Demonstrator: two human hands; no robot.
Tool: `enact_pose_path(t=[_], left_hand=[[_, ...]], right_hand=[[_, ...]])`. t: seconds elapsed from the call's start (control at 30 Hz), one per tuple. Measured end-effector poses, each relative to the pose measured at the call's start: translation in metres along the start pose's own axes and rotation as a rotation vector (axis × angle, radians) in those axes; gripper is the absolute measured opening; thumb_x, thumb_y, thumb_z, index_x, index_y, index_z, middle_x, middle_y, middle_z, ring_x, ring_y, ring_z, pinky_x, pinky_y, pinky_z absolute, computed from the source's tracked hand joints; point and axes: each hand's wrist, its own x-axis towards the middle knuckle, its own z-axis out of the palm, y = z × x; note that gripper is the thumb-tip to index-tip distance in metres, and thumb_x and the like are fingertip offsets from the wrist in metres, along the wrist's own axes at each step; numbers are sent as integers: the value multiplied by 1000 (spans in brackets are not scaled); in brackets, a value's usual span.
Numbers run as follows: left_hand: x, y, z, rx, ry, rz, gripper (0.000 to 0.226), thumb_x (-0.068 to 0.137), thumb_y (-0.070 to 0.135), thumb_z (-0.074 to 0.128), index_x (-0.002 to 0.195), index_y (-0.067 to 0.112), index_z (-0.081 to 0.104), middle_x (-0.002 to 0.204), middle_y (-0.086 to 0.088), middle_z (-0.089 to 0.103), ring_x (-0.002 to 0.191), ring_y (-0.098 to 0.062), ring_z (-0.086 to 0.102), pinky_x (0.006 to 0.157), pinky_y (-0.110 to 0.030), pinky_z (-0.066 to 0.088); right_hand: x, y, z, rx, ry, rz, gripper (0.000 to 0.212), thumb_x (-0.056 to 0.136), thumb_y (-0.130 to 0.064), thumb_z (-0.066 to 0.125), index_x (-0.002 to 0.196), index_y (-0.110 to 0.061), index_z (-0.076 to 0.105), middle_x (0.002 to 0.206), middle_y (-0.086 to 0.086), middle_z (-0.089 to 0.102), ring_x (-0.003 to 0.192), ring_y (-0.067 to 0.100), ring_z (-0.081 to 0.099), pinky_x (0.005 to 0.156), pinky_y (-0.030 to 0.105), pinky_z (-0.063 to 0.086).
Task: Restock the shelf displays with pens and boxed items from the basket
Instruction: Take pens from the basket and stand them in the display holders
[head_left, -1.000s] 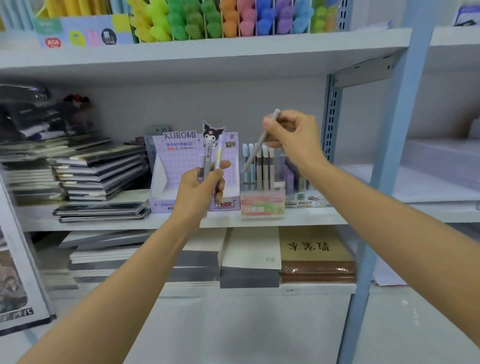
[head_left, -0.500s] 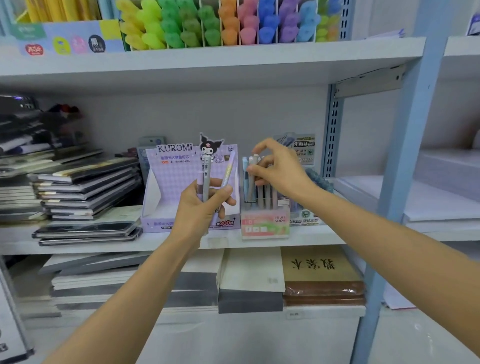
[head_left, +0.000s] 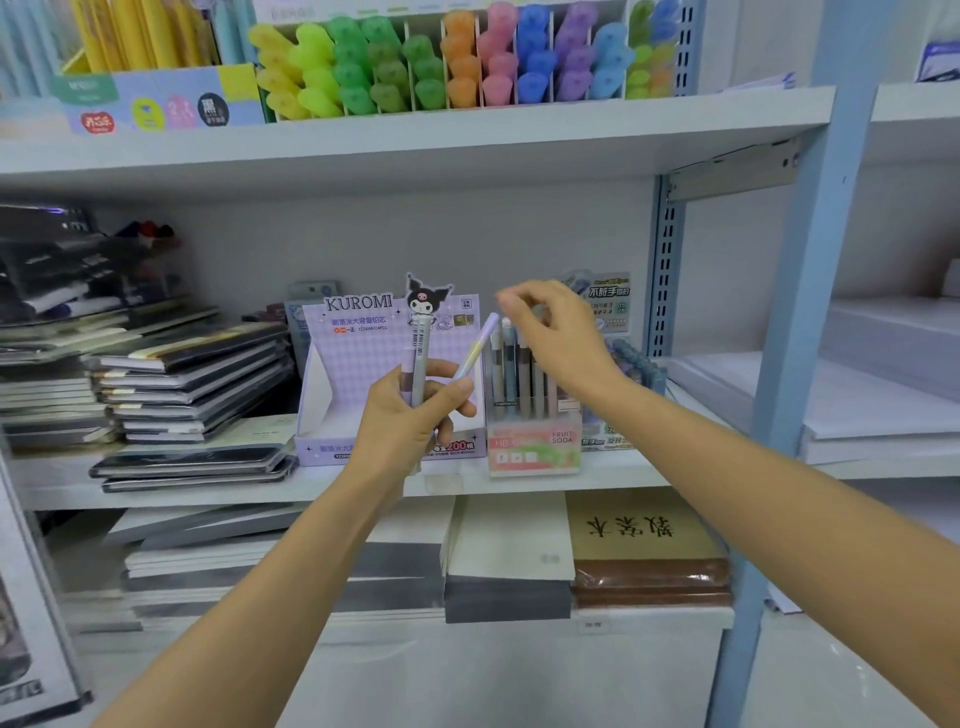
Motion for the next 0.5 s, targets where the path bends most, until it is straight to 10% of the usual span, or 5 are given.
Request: enact_pose_path(t=[0.2, 0.5], left_hand=[[-3, 13, 1, -54, -75, -39, 20, 81, 22, 76, 98, 16, 68, 76, -6, 70, 42, -10, 45, 36, -17, 32], [-9, 37, 3, -301, 105, -8, 6, 87, 16, 69, 91, 13, 65, 77, 2, 71, 40, -6, 39, 35, -16, 29]], right_hand=[[-10, -15, -17, 386, -231, 128, 12, 91, -17, 66, 89, -8, 73, 68, 7, 67, 55, 9, 57, 52, 18, 48], [-32, -13, -37, 500, -378, 197, 12, 87, -15, 69, 93, -5, 71, 78, 9, 73, 63, 14, 65, 65, 24, 56]])
